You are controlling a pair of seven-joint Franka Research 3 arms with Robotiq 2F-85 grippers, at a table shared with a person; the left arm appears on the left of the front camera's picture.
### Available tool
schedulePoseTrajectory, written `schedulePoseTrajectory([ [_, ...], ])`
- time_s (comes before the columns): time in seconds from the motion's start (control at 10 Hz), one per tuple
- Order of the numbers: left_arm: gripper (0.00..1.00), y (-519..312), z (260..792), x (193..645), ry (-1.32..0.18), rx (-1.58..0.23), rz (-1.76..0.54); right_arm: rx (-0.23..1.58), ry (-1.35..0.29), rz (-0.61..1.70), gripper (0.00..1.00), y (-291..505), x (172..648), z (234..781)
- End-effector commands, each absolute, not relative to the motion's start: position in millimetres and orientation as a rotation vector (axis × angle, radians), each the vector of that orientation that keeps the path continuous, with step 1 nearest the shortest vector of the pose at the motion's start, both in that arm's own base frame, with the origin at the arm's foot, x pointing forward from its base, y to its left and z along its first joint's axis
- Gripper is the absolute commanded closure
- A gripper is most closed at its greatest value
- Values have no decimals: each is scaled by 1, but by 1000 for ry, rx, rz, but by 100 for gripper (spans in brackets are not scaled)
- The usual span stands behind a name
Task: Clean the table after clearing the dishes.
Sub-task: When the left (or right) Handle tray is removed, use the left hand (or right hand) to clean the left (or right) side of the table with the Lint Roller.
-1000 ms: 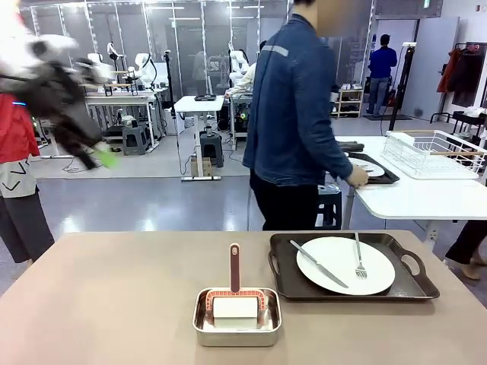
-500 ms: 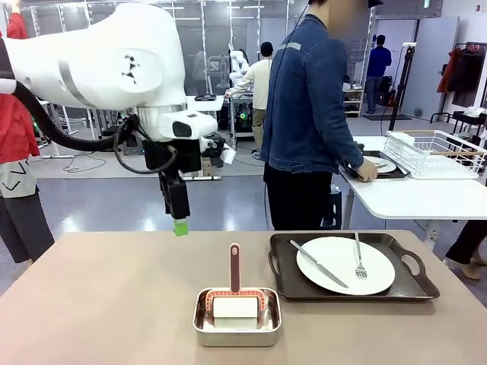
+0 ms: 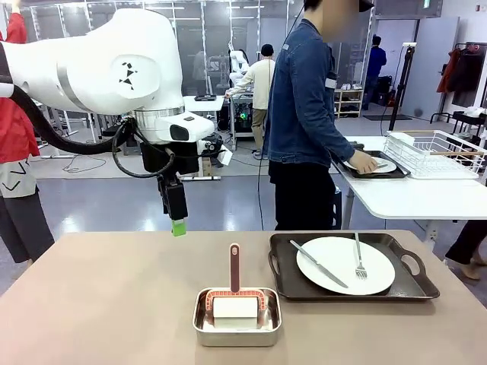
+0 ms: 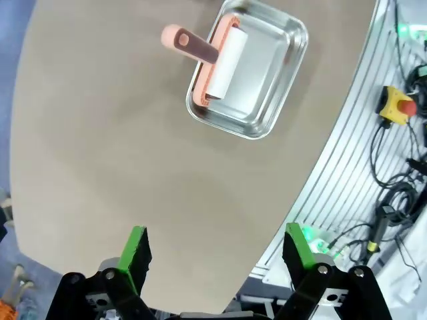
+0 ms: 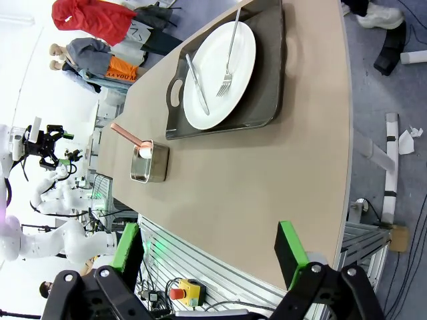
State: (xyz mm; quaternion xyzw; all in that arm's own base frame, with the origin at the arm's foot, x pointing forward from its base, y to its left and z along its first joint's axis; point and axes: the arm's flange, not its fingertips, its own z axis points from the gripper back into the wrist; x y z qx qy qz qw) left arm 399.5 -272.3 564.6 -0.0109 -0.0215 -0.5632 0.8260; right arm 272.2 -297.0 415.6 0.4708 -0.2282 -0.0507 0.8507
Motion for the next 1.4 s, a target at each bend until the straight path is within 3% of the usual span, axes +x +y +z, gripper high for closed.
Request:
schedulePoseTrajectory([
  [0.0,0,-280,548,400,-66,-40,-1488,1002,-484,-107,0,-296,270,420],
  [0.3,0,-316,526,428,-147,-52,-1688,1002,-484,-107,0,-296,270,420],
  [0.9,0,-383,484,479,-26,-175,-1633,1002,-484,-107,0,-296,270,420],
  [1.3,0,-385,454,502,60,-242,-1597,1002,-484,-107,0,-296,270,420],
])
